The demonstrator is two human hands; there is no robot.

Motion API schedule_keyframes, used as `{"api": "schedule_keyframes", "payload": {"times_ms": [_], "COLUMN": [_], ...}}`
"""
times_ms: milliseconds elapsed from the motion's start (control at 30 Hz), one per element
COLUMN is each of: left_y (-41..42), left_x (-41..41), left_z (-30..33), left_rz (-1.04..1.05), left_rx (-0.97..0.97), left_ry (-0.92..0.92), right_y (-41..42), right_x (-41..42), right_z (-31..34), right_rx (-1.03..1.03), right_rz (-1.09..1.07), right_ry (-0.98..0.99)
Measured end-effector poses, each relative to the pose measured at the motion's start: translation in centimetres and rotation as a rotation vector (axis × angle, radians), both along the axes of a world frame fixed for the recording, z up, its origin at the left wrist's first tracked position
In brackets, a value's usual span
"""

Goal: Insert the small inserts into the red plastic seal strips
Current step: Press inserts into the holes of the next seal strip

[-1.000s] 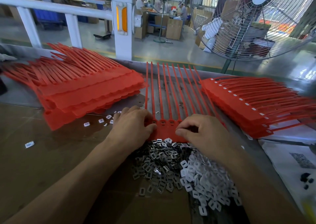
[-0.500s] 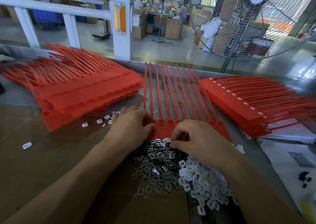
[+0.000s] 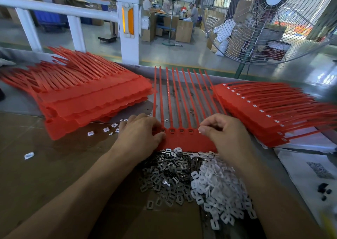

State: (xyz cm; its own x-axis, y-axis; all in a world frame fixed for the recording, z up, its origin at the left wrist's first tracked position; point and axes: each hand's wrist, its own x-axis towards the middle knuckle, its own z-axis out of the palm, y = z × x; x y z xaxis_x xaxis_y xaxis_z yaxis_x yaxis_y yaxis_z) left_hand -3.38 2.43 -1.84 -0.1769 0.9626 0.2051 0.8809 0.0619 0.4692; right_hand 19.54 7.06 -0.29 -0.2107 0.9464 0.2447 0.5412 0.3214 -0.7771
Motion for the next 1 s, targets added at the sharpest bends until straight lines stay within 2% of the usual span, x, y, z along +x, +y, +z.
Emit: {"api": "schedule_keyframes", "payload": {"times_ms": [100, 300, 733, 1000], "left_y": [0.0, 0.0, 0.2, 0.2], "left_x": [0.0, 0.0, 0.0, 0.0], "left_z": [0.0, 0.0, -0.1, 0.0], "left_rz": [0.001, 0.000, 0.009, 0.013], "left_rx": [0.001, 0.000, -0.005, -0.001], "left_ry": [-0.003, -0.003, -0.002, 0.007], "right_y": [1.3, 2.6, 3.0, 3.0], "right_x": [1.2, 1.9, 0.6, 0.5], "right_z": [-0.4, -1.1, -1.8, -1.7], "right_rx": [-0.019, -0.028, 0.027, 0.034], "right_rz": [-0.124, -0.211, -0.216, -0.227], "right_ry": [0.053, -0.014, -0.189, -0.222]}}
